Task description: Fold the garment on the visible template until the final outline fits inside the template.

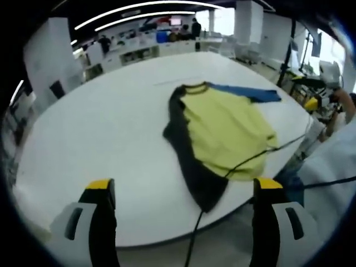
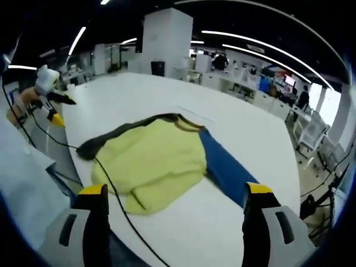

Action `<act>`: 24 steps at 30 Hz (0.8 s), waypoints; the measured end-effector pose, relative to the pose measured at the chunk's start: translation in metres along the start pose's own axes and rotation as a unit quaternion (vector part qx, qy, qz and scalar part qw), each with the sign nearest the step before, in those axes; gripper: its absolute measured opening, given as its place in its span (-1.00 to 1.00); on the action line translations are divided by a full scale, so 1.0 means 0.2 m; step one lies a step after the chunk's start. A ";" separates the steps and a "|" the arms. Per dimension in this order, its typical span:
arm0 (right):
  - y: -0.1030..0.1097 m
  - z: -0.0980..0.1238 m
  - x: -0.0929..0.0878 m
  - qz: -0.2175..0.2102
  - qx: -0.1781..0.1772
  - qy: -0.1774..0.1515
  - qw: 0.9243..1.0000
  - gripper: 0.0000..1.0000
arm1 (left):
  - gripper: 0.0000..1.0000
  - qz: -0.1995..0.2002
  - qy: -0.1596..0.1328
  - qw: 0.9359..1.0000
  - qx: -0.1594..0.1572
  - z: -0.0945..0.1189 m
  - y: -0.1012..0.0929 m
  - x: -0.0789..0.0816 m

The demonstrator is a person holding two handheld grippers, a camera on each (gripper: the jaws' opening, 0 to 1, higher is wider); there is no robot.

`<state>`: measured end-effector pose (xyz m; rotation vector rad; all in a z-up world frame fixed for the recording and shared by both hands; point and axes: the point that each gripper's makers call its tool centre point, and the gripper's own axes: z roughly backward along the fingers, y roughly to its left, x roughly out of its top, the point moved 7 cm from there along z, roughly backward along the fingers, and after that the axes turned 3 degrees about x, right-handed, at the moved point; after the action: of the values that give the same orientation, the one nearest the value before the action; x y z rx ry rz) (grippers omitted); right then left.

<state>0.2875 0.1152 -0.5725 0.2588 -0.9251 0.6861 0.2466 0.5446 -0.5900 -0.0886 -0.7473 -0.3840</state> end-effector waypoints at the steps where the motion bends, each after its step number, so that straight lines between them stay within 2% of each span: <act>1: 0.00 0.00 0.00 -0.001 0.000 -0.001 1.000 1.00 | 0.99 0.000 0.001 1.000 -0.001 0.00 0.00 0.00; 5: 0.00 0.01 0.01 -0.002 -0.001 -0.005 1.000 1.00 | 0.92 0.003 0.013 1.000 -0.005 -0.02 -0.01 -0.02; 8: 0.00 0.01 0.01 -0.004 0.000 -0.006 1.000 1.00 | 0.68 0.005 0.037 0.999 -0.024 -0.02 -0.02 -0.04; 10: 0.00 0.01 0.01 -0.001 0.000 -0.006 1.000 1.00 | 0.54 0.013 0.041 0.998 -0.035 -0.03 -0.03 -0.05; 15: 0.00 0.01 0.02 -0.001 0.000 -0.008 1.000 0.99 | 0.32 0.034 0.044 0.997 -0.046 -0.04 -0.03 -0.07; 19: -0.01 0.01 0.01 0.000 0.001 -0.006 1.000 0.99 | 0.16 0.039 0.045 0.997 -0.040 -0.06 -0.02 -0.07; 24: -0.02 0.03 0.02 0.003 0.000 -0.012 1.000 0.99 | -0.11 0.053 0.054 0.996 -0.047 -0.10 -0.02 -0.08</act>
<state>0.2889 0.1117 -0.5653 0.2641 -0.9492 0.6889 0.2478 0.5421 -0.6148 -0.1932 -0.6146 -0.3197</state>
